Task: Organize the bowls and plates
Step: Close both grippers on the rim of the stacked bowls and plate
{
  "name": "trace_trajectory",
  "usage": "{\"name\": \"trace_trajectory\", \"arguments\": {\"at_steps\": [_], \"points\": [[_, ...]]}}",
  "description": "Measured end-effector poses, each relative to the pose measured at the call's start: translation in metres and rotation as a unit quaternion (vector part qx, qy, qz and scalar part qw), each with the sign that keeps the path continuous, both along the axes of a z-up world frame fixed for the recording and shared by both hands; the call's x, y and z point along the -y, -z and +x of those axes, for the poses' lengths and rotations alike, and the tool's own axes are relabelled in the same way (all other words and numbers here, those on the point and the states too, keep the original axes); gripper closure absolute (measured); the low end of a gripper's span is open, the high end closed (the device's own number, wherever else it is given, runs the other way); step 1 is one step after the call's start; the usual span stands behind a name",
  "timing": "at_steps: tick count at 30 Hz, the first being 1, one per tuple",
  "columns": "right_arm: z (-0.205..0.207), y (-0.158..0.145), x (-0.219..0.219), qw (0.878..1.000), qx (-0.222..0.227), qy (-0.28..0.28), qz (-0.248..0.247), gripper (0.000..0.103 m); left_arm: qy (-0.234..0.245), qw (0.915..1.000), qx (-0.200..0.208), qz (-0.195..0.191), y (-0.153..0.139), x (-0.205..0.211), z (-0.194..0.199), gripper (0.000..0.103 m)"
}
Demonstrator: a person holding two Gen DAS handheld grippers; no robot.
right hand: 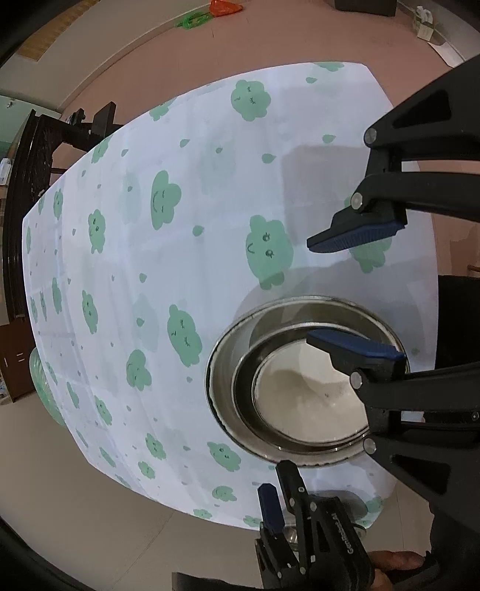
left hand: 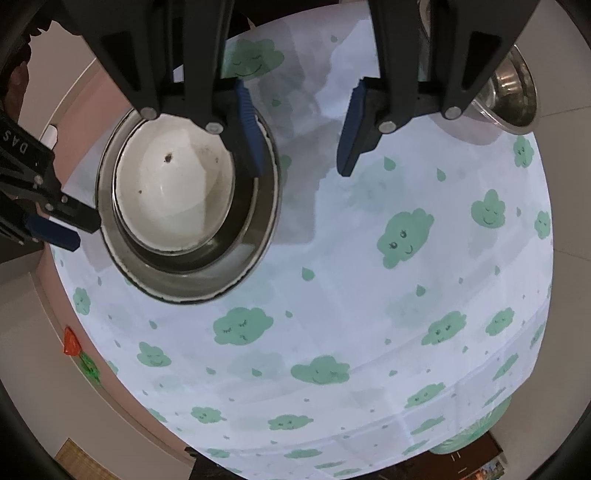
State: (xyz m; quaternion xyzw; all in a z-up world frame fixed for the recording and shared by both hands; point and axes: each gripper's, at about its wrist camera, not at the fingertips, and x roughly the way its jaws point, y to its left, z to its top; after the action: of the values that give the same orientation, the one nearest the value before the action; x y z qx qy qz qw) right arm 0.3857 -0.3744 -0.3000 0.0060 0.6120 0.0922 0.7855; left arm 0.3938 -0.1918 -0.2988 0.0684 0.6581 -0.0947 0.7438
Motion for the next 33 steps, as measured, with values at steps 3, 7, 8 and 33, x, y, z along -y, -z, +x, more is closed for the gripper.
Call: {"name": "trace_trajectory", "arguments": {"at_steps": [3, 7, 8, 33], "points": [[0.002, 0.004, 0.003, 1.0, -0.004, -0.002, -0.001, 0.057, -0.007, 0.9999, -0.012, -0.008, 0.005, -0.002, -0.001, 0.066], [0.004, 0.012, 0.002, 1.0, -0.014, -0.011, -0.002, 0.06, -0.013, 0.9996, -0.022, -0.014, 0.01, -0.003, -0.002, 0.068], [0.004, 0.014, 0.002, 1.0, -0.017, -0.013, -0.001, 0.063, -0.015, 0.9995, -0.023, -0.015, 0.011, -0.003, -0.002, 0.068], [0.008, 0.033, -0.011, 0.998, -0.049, -0.036, 0.021, 0.095, 0.007, 0.999, -0.043, -0.001, 0.019, 0.018, -0.005, 0.097]]}}
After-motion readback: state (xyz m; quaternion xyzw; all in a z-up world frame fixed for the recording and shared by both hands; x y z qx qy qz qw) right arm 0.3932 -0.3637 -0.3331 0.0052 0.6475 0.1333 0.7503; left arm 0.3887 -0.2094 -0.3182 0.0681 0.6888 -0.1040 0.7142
